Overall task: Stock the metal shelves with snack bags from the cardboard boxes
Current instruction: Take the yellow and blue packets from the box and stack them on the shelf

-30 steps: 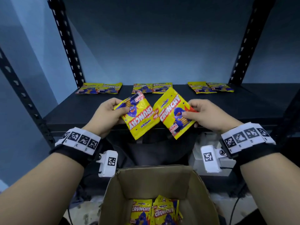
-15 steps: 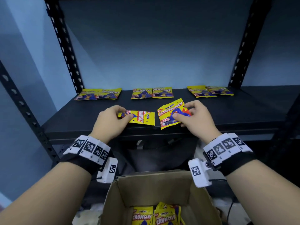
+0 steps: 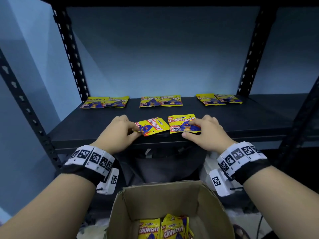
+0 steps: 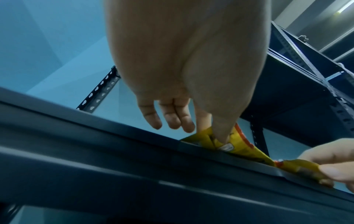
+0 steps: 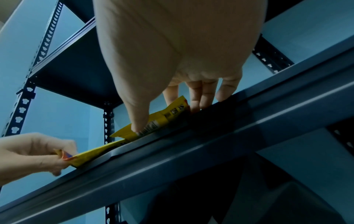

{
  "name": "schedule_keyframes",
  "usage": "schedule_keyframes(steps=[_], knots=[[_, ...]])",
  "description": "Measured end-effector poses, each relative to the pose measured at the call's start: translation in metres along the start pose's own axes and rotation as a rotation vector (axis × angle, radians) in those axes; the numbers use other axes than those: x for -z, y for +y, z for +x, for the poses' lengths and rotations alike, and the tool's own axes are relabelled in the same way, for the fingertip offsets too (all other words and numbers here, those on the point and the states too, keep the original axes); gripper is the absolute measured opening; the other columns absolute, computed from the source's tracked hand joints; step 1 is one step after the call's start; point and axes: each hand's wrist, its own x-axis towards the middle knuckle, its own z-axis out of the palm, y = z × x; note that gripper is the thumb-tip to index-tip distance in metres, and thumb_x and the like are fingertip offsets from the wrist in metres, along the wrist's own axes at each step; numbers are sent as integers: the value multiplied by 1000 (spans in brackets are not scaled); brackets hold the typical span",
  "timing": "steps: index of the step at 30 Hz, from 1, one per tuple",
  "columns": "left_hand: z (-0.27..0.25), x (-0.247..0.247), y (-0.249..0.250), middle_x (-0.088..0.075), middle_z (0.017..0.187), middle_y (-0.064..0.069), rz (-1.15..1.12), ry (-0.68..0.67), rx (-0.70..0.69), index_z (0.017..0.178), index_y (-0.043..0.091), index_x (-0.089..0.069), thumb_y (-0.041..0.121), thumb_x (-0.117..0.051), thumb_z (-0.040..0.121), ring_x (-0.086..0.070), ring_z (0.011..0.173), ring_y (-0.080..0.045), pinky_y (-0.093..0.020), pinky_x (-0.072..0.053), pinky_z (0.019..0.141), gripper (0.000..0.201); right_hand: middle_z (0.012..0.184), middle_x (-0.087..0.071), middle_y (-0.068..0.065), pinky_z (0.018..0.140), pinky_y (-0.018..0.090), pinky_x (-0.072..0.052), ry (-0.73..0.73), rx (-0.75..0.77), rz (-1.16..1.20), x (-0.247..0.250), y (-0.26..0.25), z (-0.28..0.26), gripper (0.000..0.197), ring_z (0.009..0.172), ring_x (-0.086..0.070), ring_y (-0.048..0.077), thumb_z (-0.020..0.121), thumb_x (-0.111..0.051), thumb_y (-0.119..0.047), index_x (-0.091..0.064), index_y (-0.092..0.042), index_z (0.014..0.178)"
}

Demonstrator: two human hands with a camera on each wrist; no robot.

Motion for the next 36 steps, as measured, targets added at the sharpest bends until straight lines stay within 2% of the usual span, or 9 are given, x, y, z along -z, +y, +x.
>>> schedule_keyframes(steps=[3, 5, 7, 10, 18, 23, 27, 32, 36], knots=[[-2, -4, 10, -60, 109, 6, -53, 6, -42, 85, 26, -69, 41, -72, 92, -51, 111, -16, -30, -41, 92, 17, 129, -45, -3, 104, 47, -35, -12, -34, -47, -1, -6, -5, 68, 130, -36, 24, 79, -60, -82, -57, -45, 136], [-3, -6, 19, -67, 109, 4, -71, -30, -22, 81, 26, -58, 43, -69, 93, -60, 109, -18, -37, -49, 89, 23, 143, -43, -6, 105, 47, -31, -36, -37, -66, 0, -9, -5, 68, 136, -34, 23, 80, -55, -84, -56, -44, 136], [-3, -8, 27, -66, 99, 8, -64, -8, 29, 87, 27, -56, 47, -63, 96, -62, 96, -16, -38, -51, 79, 23, 161, -32, -9, 109, 50, -26, -74, -7, -59, 2, -10, -2, 68, 146, -29, 21, 86, -49, -82, -48, -46, 143], [-1, -18, 34, -66, 110, 7, 99, 26, 39, 110, 28, -66, 53, -52, 100, -59, 105, -21, -41, -50, 86, 30, 169, -21, -9, 114, 51, -19, -172, 40, -60, 3, -12, 3, 63, 154, -21, 21, 95, -38, -76, -32, -54, 153], [15, -37, 51, -43, 144, 4, 160, -101, 52, 147, 45, -50, 60, -36, 103, -33, 135, -22, -46, -34, 107, 48, 165, -31, -9, 114, 53, -18, -243, 52, -95, 2, -12, 20, 60, 151, -22, 22, 95, -22, -78, -33, -58, 151], [31, -26, 47, -50, 132, 6, -66, 10, 184, 133, 40, -63, 63, -42, 99, -41, 130, -20, -48, -35, 107, 46, 158, -40, -10, 110, 50, -21, -146, 24, 66, 2, -4, 29, 53, 147, -29, 20, 97, -31, -75, -43, -59, 145], [46, -17, 42, -51, 127, -4, 100, -89, 436, 123, 27, -64, 84, -43, 86, -45, 128, -28, -52, -39, 103, 71, 127, -53, 3, 101, 51, -36, -6, -141, -54, 5, -4, 41, 78, 124, -49, 27, 85, -35, -88, -64, -28, 126], [57, -22, 45, -53, 126, -2, 28, -158, 480, 119, 27, -64, 88, -57, 74, -47, 126, -27, -49, -40, 101, 76, 127, -54, 6, 98, 50, -43, -93, -208, -115, 0, -12, 48, 86, 121, -52, 30, 76, -48, -93, -63, -17, 115], [61, -24, 42, -62, 116, 7, -215, -150, 501, 109, 30, -55, 84, -73, 57, -57, 117, -21, -49, -46, 102, 77, 126, -53, 0, 100, 49, -42, -137, -250, 30, 0, -14, 56, 79, 121, -51, 27, 69, -66, -86, -59, -22, 115]])
